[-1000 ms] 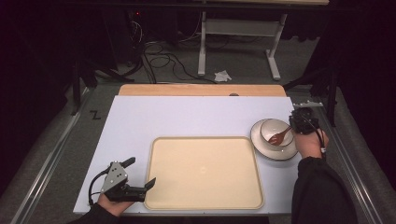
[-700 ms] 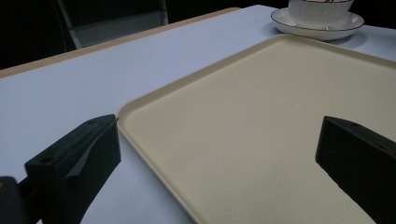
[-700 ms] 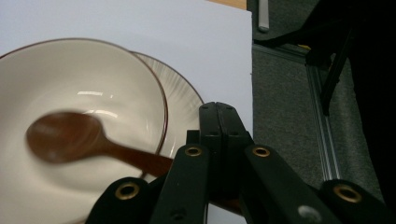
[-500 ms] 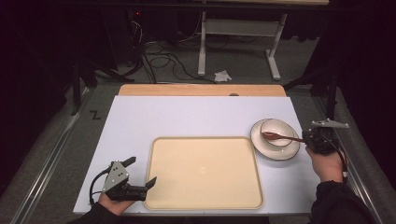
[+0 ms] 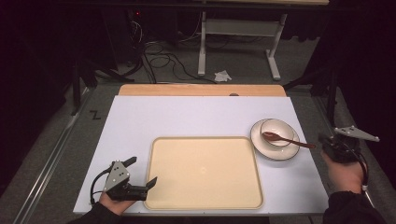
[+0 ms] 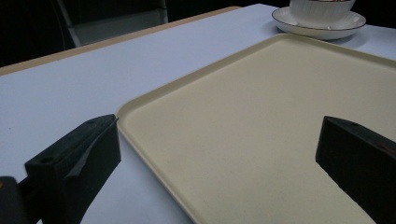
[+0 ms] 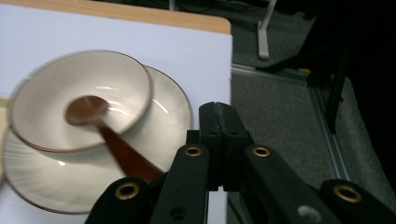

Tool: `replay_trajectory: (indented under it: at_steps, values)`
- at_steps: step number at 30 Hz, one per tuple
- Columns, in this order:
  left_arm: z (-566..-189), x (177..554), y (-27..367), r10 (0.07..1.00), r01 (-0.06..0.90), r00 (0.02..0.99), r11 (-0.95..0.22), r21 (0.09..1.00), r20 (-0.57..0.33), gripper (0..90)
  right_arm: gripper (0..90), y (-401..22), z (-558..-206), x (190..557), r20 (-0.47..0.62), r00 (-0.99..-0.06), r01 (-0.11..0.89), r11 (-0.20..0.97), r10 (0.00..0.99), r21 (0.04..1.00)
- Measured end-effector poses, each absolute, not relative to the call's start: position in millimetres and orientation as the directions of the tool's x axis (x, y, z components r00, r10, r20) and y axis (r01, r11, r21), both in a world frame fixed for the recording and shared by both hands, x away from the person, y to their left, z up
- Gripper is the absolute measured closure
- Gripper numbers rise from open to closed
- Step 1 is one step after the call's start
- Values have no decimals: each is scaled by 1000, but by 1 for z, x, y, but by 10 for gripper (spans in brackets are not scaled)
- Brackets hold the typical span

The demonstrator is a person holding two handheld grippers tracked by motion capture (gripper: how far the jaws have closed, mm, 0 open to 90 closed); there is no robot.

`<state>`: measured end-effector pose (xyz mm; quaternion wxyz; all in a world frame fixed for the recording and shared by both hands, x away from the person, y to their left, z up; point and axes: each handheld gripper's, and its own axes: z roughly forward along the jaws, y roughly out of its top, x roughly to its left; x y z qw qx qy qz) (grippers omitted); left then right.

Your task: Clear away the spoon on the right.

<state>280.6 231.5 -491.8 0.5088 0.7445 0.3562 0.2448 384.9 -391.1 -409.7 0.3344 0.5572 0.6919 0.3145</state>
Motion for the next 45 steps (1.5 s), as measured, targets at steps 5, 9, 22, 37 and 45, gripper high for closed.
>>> replay_trajectory:
  at_steps: [5,9,22,37,45]
  values:
    - [-493,283,232,783,293,622,-221,930,-10,6,900,-394,-426,373,-109,-195,557,202,975,806]
    - [-493,282,232,785,294,620,-220,930,-10,6,900,-381,-436,353,-107,-250,512,225,962,829]
    - [-495,283,230,789,307,614,-213,927,-21,6,900,-329,-437,315,-129,-385,400,291,914,869]
    - [-494,282,231,788,303,616,-212,929,-21,6,649,-303,-401,307,-21,-362,302,138,932,943]
    - [-494,282,230,791,303,611,-213,929,-18,6,444,-305,-425,323,32,-291,428,101,956,898]
